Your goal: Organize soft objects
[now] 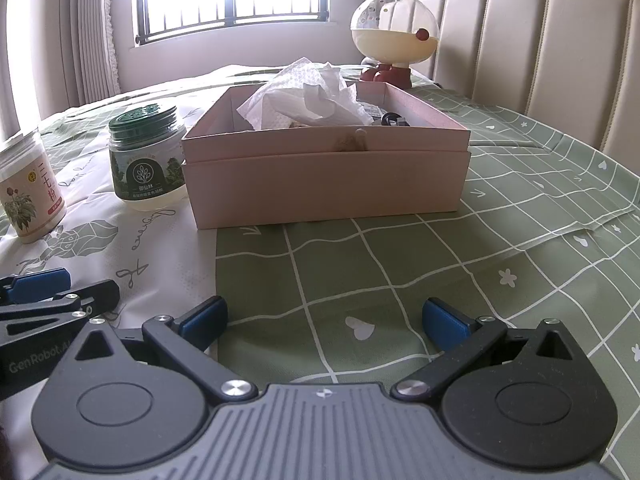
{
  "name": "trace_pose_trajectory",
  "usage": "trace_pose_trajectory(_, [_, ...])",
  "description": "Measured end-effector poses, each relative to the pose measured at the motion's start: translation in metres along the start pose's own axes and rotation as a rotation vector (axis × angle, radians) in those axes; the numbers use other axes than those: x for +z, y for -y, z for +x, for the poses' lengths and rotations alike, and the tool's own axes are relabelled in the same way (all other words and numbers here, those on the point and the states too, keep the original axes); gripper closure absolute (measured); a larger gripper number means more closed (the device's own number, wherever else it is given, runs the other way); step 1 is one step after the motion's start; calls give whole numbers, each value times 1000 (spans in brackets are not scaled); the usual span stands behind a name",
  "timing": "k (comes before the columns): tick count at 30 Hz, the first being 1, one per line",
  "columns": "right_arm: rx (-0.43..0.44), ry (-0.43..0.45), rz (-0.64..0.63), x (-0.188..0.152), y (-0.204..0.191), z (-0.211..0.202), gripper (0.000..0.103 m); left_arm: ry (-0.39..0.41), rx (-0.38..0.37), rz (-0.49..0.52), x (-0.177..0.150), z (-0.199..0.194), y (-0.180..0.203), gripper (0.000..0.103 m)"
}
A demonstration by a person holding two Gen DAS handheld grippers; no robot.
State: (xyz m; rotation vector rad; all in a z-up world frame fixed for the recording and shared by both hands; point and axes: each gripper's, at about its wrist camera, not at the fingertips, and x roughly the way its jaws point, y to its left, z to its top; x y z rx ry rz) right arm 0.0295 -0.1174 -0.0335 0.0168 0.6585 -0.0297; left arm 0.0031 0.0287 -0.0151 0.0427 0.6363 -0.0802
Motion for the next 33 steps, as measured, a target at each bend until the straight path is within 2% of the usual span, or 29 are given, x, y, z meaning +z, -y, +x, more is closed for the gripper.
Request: trace_pose_trajectory(33, [0, 0, 0, 0, 0, 0, 0, 3, -3, 12, 0, 0, -1, 52])
